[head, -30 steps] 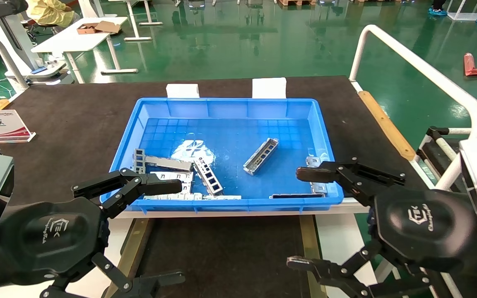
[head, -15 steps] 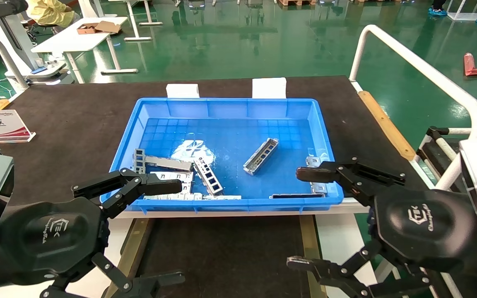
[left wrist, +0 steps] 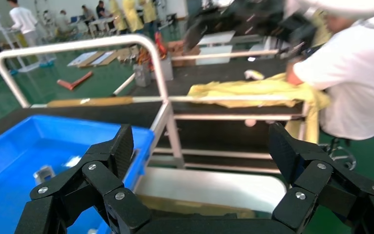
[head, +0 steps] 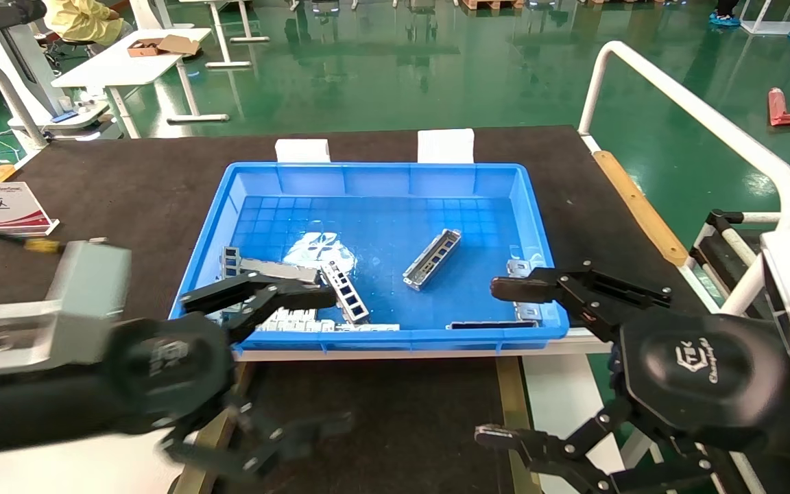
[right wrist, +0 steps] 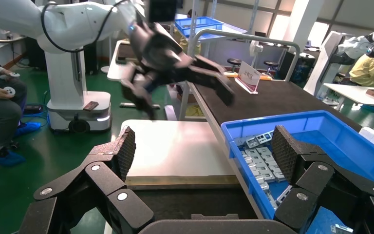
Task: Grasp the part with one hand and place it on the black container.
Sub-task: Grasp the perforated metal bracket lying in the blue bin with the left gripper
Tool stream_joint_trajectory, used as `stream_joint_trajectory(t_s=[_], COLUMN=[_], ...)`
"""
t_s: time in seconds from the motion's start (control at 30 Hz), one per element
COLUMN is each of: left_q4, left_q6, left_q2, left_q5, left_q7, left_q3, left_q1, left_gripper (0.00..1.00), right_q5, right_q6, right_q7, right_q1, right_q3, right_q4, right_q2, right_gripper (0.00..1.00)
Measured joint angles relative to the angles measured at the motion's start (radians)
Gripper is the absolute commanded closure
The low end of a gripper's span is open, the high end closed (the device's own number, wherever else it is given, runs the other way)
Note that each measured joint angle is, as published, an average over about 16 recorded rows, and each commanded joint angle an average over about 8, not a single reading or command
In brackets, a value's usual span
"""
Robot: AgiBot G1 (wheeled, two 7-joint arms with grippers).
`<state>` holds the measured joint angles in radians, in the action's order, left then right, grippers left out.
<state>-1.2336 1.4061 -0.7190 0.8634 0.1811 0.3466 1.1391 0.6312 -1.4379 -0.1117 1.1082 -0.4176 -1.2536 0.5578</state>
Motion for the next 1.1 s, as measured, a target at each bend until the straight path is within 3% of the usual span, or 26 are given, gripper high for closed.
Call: stream_joint_trajectory(t_s=[0.37, 0.7, 1.1], left_q4=[0.154, 0.411, 0.746], left_q6=[-0.148, -0.32, -0.497], left_q2=[-0.192, -0.42, -0.617], left_q5=[0.198, 0.365, 0.429], left_q7=[-0.013, -0.055, -0.138], left_q3=[0.098, 0.181, 0.24], left_q1=[0.12, 0.25, 0.349], left_gripper=[0.0, 0.0, 0.0], right_q5=[0.0, 0.0, 0.0], right_q6=[0.0, 0.0, 0.0], right_q7=[0.0, 0.0, 0.0], right_q1=[0.0, 0.0, 0.0], right_q3=[0.0, 0.0, 0.0], right_q4=[0.0, 0.0, 0.0], right_q2=[0.0, 0.0, 0.0], right_gripper=[0.0, 0.0, 0.0])
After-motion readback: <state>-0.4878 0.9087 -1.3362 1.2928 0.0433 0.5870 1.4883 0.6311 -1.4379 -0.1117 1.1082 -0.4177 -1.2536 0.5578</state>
